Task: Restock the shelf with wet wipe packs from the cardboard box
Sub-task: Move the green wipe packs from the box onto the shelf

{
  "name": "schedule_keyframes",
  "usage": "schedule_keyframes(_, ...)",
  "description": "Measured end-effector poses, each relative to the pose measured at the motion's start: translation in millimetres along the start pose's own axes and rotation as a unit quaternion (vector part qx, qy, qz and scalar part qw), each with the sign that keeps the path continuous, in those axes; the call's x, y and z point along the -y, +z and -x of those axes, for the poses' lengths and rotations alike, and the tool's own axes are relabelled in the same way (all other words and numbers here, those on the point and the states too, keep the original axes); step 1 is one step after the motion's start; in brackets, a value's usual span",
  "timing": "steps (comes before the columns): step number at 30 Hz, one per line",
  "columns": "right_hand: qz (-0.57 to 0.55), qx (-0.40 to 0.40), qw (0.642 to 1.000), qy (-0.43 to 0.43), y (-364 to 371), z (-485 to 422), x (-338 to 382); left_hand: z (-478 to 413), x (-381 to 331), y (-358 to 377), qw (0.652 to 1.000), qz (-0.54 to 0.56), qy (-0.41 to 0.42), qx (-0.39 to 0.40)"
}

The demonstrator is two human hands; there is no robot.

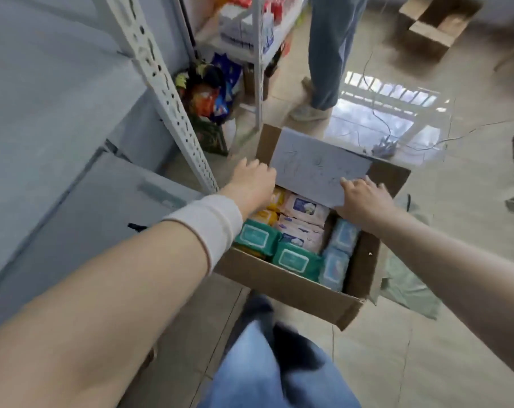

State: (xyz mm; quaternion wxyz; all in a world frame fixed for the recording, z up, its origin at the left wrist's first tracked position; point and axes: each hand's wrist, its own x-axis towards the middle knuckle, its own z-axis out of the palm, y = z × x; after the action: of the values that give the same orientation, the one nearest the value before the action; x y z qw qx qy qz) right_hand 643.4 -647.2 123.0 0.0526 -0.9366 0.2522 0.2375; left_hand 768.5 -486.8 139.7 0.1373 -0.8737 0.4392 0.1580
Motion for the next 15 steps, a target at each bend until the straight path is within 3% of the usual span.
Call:
schedule_keyframes(8, -0.087, 0.187, 0.972, 0.115, 182.3, -32.8, -30.6, -79.0, -9.7, 171.2, 0.981, 0.036, 0.030, 0.186)
schedule_keyframes(15, -0.253, 0.232, 0.924, 0.170, 296.6, -106.7, -24.8, -162.3, 20.0, 284.3, 0.970, 0.022, -0.009, 0.242)
